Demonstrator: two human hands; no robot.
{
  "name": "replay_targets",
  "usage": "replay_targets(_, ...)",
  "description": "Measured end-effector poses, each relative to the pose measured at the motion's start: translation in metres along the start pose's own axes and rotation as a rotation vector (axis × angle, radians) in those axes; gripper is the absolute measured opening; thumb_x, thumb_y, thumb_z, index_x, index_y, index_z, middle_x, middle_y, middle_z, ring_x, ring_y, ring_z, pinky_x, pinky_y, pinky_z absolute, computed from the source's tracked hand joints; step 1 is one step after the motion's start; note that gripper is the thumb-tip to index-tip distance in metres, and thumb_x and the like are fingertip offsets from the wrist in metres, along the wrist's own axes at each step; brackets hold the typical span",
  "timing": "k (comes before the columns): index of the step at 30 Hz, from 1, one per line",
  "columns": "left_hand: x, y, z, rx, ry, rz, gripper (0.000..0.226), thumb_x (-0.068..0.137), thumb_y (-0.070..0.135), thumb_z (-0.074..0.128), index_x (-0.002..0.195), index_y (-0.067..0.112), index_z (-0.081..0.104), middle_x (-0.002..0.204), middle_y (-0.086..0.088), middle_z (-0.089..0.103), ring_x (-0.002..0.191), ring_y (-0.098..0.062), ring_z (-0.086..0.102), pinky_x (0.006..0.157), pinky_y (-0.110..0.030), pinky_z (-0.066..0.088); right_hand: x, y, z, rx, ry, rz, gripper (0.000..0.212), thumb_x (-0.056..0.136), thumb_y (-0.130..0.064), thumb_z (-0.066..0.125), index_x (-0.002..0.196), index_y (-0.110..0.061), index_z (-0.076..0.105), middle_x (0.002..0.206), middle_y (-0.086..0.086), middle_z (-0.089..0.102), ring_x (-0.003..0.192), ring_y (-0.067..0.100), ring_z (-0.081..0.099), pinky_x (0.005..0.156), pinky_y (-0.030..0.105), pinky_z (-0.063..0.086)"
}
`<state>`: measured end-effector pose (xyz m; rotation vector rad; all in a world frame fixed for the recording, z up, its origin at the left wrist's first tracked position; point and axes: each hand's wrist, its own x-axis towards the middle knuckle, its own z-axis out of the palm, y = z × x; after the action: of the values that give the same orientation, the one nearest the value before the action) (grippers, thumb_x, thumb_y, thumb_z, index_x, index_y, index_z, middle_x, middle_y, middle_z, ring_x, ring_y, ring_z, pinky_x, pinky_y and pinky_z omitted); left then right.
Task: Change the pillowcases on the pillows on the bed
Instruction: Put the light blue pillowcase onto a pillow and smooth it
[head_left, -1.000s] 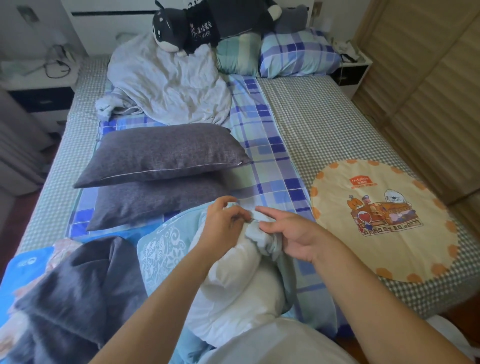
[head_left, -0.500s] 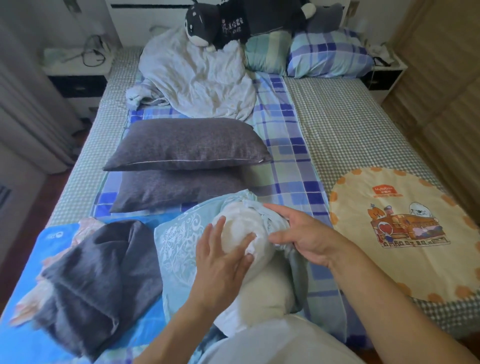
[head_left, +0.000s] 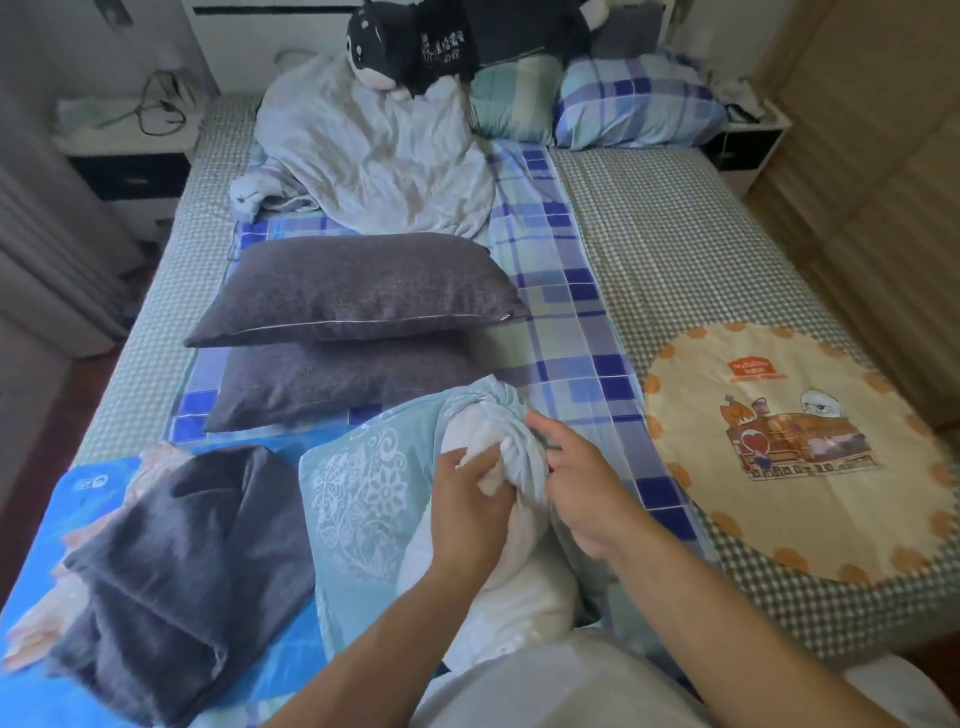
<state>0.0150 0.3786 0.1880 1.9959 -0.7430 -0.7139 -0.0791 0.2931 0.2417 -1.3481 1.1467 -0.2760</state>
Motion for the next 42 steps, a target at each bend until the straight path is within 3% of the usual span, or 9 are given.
replay_targets(4,-0.02,0.001,-0.001,-0.232,0.012,-0.021,0.03,0.092,0.019,0.069,0.115,0.037,0.062,0.124,0.025,0.06,0.116,0.013,0.051,0.098,-0.008,0.037,0.003,-0.001,-0.015,0.118,-0.012,0.05,0.067,0.095,0.017,0.034,0.14,-0.028,0.055,0.128,0.003,0.067,0.11,0.014,0.067,0.094,0.036,0.057)
replay_targets(9,-0.002,-0.013,0.001,0.011,-0.302,0.061,0.038,0.104,0.016,0.05,0.141,0.024,0.056,0.153,0.019,0.034,0.142,-0.002,0.032,0.12,-0.027,0.024,0.012,0.01,-0.017,0.357,0.058,0.202,0.063,0.089,0.022,0.043,0.132,-0.021,0.059,0.111,0.015,0.071,0.083,0.026,0.062,0.052,0.026,0.045)
replay_targets(12,-0.004,-0.001,-0.006,-0.253,-0.425,-0.158,0.056,0.097,-0.001,0.049,0.146,0.026,0.049,0.141,0.032,0.041,0.127,0.004,0.045,0.106,-0.023,0.033,0.017,0.015,-0.013,0.583,0.184,0.351,0.04,0.09,0.017,0.052,0.124,-0.004,0.052,0.1,0.018,0.066,0.081,0.027,0.064,0.062,0.03,0.05)
replay_targets(15,-0.003,0.005,-0.01,-0.593,-0.518,-0.236,0.048,0.09,-0.003,0.045,0.13,0.015,0.065,0.136,-0.006,0.063,0.124,-0.027,0.06,0.108,-0.044,0.046,0.02,0.021,-0.008,0.379,0.144,0.384,0.023,0.087,0.004,0.069,0.105,-0.001,0.056,0.08,0.013,0.064,0.06,0.019,0.054,0.052,0.029,0.042)
replay_targets(21,0.006,0.018,-0.01,-0.879,-0.554,-0.467,0.038,0.101,0.017,0.044,0.123,-0.002,0.068,0.125,-0.025,0.067,0.12,-0.036,0.064,0.113,-0.051,0.042,0.031,0.024,-0.008,-0.454,0.225,0.333,0.058,0.071,-0.049,0.081,0.11,-0.03,0.041,0.114,0.001,0.051,0.107,0.025,0.056,0.093,0.043,0.052)
replay_targets(28,0.025,0.021,-0.003,-0.931,-0.398,-0.69,0.037,0.101,0.03,0.058,0.124,0.004,0.069,0.119,-0.019,0.072,0.112,-0.033,0.069,0.107,-0.05,0.048,0.018,0.031,0.014,-0.747,0.138,0.047,0.071,0.078,-0.053,0.075,0.13,-0.028,0.034,0.125,-0.001,0.046,0.117,0.022,0.048,0.096,0.038,0.046)
replay_targets(31,0.024,0.018,0.002,-1.035,-0.222,-0.768,0.034,0.102,0.022,0.054,0.124,-0.003,0.066,0.113,-0.021,0.073,0.108,-0.035,0.07,0.104,-0.049,0.05,0.013,0.031,0.014,-0.55,0.151,0.0,0.068,0.077,-0.044,0.079,0.13,-0.03,0.039,0.121,-0.007,0.054,0.108,0.016,0.055,0.085,0.029,0.045)
replay_targets(37,-0.001,0.009,-0.008,-1.148,-0.361,-0.708,0.039,0.107,0.023,0.042,0.13,-0.002,0.06,0.128,-0.022,0.067,0.118,-0.034,0.066,0.108,-0.048,0.043,0.017,0.032,-0.033,0.22,0.007,0.465,0.053,0.081,-0.047,0.078,0.115,-0.007,0.069,0.092,0.004,0.076,0.09,0.02,0.071,0.084,0.035,0.056)
replay_targets(42,-0.018,0.008,-0.005,-1.031,-0.423,-0.658,0.04,0.104,0.023,0.045,0.131,-0.001,0.062,0.127,-0.024,0.066,0.12,-0.036,0.064,0.112,-0.05,0.042,0.014,0.028,-0.033,-0.583,-0.243,0.454,0.08,0.073,-0.084,0.056,0.119,-0.02,0.065,0.119,0.003,0.067,0.107,0.022,0.061,0.096,0.038,0.048)
